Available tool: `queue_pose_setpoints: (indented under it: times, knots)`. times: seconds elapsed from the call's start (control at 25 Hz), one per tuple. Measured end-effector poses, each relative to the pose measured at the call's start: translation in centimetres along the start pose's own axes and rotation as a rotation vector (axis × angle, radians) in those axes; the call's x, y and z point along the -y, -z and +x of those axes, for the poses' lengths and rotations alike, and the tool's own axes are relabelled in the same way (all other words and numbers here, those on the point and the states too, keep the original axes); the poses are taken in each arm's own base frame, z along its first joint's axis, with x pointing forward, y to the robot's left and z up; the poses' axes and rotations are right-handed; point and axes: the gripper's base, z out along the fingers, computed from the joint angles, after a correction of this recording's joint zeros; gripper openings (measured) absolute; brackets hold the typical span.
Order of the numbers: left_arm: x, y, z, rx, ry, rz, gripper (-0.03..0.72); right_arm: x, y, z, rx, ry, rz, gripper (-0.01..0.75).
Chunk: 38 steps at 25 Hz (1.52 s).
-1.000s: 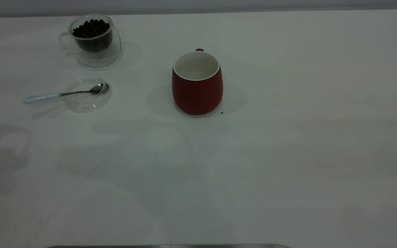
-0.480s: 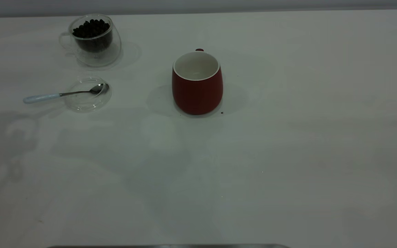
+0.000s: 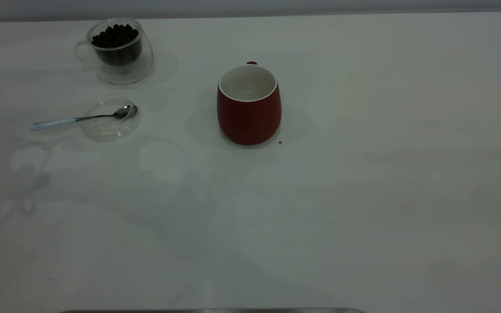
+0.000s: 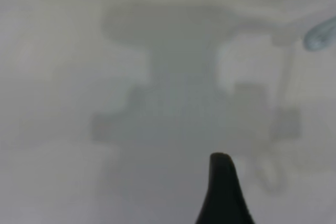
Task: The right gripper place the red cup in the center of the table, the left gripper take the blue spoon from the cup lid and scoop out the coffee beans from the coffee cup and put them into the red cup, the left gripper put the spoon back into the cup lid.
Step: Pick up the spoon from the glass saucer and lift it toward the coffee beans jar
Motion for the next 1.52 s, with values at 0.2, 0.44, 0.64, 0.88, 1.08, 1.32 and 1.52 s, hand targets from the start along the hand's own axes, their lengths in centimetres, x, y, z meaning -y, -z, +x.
queue_pose_setpoints:
  times: [0.2, 0.44, 0.64, 0.88, 1.08, 1.32, 1.52]
  knots:
    - [-1.5, -1.9, -2.2, -0.009, 0.055, -0.014, 0.584, 0.0, 0.0, 0.0, 0.000, 0.000, 0.000, 0.585]
    - [-4.1, -2.2, -6.1, -0.021, 0.179, -0.015, 0.581, 0.0, 0.0, 0.0, 0.000, 0.000, 0.000, 0.585]
    - [-5.3, -3.0, -8.2, -0.145, 0.251, 0.094, 0.566, 0.0, 0.0, 0.0, 0.000, 0.000, 0.000, 0.585]
    - [-5.5, -5.3, -8.1, -0.193, 0.297, 0.417, 0.560, 0.0, 0.0, 0.0, 0.000, 0.000, 0.000, 0.585]
    - [-8.3, -6.2, -7.8, -0.109, 0.366, 0.612, 0.560, 0.0, 0.0, 0.0, 0.000, 0.000, 0.000, 0.585]
    - [-10.0, -8.5, -4.9, -0.197, 0.345, 0.834, 0.560, 0.0, 0.0, 0.0, 0.000, 0.000, 0.000, 0.585]
    - [-9.6, -9.2, -4.6, -0.167, 0.301, 0.896, 0.558, 0.0, 0.0, 0.0, 0.000, 0.000, 0.000, 0.585]
